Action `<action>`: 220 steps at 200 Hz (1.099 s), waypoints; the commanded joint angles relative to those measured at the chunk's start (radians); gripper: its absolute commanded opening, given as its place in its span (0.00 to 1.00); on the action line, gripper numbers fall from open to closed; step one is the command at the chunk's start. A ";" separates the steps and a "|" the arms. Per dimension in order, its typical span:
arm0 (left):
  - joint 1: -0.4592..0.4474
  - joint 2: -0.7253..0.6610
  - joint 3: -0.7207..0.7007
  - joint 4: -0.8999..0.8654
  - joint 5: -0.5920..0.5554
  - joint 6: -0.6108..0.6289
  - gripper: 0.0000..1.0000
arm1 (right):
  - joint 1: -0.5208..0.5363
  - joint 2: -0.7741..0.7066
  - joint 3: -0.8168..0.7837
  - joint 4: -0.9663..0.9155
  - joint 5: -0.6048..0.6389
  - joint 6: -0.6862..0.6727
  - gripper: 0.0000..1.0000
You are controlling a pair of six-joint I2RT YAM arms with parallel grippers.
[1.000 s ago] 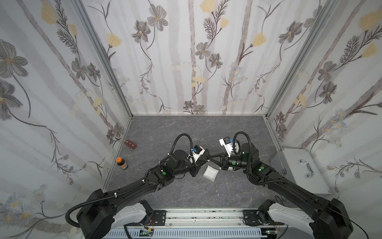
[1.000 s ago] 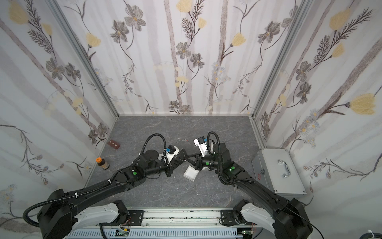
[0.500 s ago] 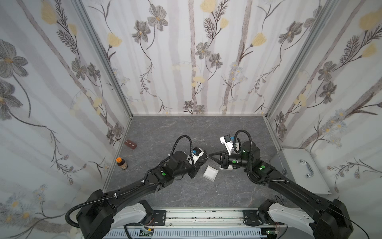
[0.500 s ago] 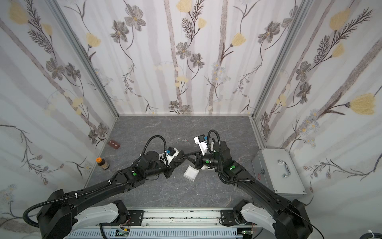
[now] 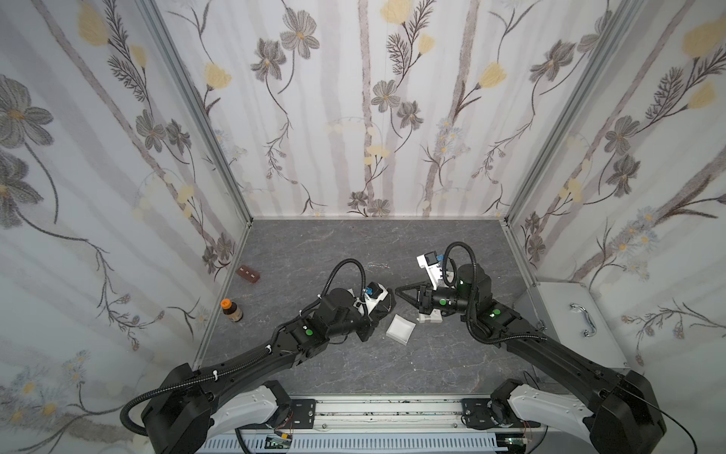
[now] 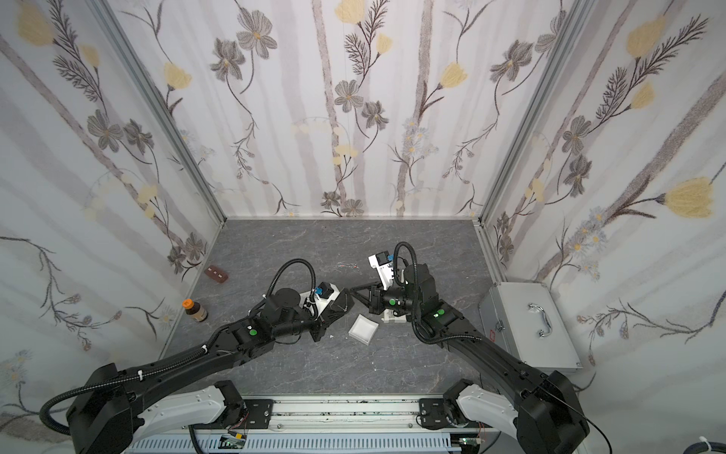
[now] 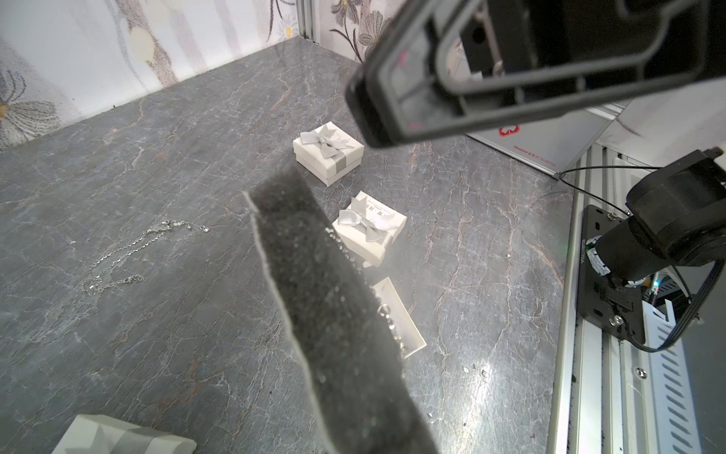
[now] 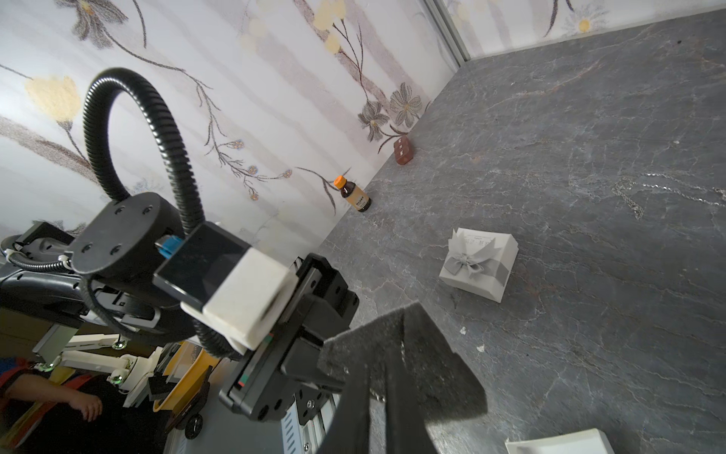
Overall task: Take the necklace out of the lift-off lid jewelry box
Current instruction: Pick up the necklace from the inner lining.
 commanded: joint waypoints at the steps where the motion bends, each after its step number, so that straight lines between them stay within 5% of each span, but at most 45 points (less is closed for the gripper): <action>1: -0.001 -0.009 -0.002 0.004 -0.008 0.023 0.00 | 0.003 -0.014 -0.041 0.017 -0.042 -0.031 0.20; 66: -0.001 -0.009 0.013 0.007 0.015 0.047 0.00 | 0.021 0.034 -0.070 0.084 -0.076 -0.029 0.27; 220: -0.001 -0.021 0.010 -0.026 0.014 0.072 0.00 | 0.044 0.124 -0.039 0.183 -0.131 0.004 0.15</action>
